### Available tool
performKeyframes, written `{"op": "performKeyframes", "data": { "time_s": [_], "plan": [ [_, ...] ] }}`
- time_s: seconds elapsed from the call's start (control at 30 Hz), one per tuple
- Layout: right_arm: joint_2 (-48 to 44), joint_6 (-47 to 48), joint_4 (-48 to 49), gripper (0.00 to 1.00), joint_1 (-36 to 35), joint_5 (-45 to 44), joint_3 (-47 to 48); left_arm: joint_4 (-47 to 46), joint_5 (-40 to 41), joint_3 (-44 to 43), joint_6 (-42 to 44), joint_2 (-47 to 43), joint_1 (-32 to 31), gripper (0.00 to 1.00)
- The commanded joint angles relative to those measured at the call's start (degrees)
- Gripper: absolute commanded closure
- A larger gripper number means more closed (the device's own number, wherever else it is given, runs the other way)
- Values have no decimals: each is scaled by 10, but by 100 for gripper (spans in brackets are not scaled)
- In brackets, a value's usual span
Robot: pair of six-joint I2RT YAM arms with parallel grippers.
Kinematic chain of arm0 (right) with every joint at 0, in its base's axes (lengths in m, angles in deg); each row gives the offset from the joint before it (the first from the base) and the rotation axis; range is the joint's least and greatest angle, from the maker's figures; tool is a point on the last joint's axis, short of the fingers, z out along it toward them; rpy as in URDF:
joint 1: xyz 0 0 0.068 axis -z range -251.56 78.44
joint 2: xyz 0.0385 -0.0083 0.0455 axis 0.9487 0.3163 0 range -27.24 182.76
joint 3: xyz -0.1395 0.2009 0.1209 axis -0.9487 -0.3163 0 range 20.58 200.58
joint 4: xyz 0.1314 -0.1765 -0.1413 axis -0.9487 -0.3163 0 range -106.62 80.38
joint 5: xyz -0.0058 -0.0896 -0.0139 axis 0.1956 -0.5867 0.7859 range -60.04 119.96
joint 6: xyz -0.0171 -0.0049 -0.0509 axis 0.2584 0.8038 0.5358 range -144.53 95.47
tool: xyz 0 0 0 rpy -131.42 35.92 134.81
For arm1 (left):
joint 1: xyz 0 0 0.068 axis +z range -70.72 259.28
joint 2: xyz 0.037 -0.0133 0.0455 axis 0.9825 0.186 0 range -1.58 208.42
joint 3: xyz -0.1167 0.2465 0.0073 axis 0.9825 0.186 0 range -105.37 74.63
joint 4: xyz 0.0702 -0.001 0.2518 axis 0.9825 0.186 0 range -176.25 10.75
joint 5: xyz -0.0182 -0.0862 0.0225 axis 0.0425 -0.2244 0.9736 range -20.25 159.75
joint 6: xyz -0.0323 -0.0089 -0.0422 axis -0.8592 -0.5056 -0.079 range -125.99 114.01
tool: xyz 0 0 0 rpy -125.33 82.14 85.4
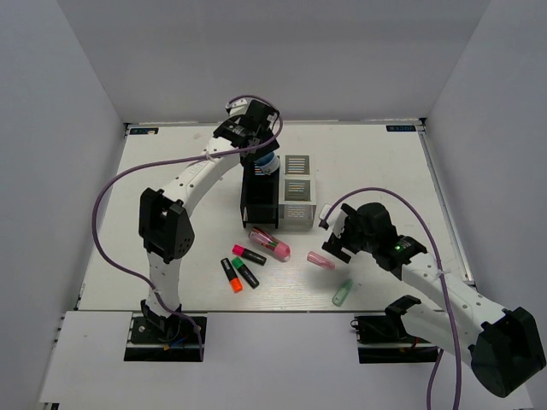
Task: Sort the stationery into containers
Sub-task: Pick up the stationery from the storage box.
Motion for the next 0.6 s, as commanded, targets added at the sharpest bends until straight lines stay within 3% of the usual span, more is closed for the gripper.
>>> {"op": "performKeyframes", "data": {
  "time_s": [0.0, 0.57],
  "plan": [
    [-5, -1, 9, 11, 2, 9, 2, -17, 28, -22, 34, -21, -8, 99],
    [-5, -2, 6, 11, 4, 11, 3, -11, 94, -29, 110, -18, -16, 99]
  ]
}}
